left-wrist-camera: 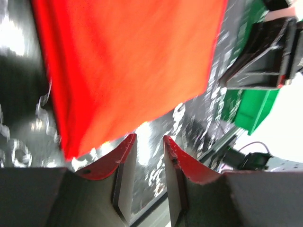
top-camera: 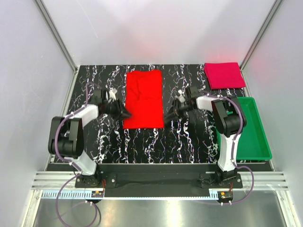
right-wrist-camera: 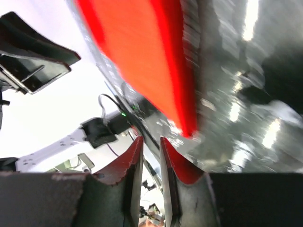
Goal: Fold and stack the t-shirts
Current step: Fold the tshirt
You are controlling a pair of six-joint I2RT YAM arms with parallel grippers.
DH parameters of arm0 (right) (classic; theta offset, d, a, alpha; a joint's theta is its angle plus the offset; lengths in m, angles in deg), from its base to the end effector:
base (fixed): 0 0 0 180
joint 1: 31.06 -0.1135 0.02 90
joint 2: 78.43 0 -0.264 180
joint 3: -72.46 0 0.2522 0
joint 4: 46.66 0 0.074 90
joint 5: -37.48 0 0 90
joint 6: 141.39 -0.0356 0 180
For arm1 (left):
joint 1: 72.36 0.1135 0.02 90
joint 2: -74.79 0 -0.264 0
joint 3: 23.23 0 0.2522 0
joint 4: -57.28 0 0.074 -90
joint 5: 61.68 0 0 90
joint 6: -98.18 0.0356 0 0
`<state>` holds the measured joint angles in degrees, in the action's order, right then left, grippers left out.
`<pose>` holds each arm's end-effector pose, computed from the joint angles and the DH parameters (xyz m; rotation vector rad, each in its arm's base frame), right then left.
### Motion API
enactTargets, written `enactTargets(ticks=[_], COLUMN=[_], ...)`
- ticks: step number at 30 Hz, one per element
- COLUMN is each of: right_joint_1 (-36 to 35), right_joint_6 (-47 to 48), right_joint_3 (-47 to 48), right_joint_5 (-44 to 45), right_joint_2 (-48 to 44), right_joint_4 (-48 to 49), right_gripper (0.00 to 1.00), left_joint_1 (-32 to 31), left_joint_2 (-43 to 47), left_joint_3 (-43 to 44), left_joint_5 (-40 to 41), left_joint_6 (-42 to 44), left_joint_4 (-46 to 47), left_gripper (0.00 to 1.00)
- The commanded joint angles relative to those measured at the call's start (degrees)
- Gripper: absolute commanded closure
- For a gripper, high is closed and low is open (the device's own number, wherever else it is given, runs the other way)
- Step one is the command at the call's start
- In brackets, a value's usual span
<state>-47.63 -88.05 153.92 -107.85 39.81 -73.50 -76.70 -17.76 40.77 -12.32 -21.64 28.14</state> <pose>0.3643 0.1389 0.1106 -0.1428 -2.6883 -1.5329 0.3046 -0.0464 0.1713 -0.2997 2.5832 -1.1353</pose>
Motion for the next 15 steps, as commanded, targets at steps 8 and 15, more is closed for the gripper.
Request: enactTargets(ticks=[8,15], right_joint_1=[-0.56,-0.3], right_joint_6=[-9.2,-11.59], right_joint_3=[30.1,37.77], right_joint_5=[-1.36,-0.22], right_joint_2=[16.57,23.7], right_joint_4=[0.78,0.69], right_gripper=[0.73,0.73], left_joint_1=[2.14,2.84], left_joint_2=[-20.02,-29.78], left_joint_3=[22.07,29.39], left_joint_5=[-3.13,-2.34], left_joint_6=[-6.47,-6.48], left_joint_4=[9.31,8.08], left_gripper=[0.7,0.71])
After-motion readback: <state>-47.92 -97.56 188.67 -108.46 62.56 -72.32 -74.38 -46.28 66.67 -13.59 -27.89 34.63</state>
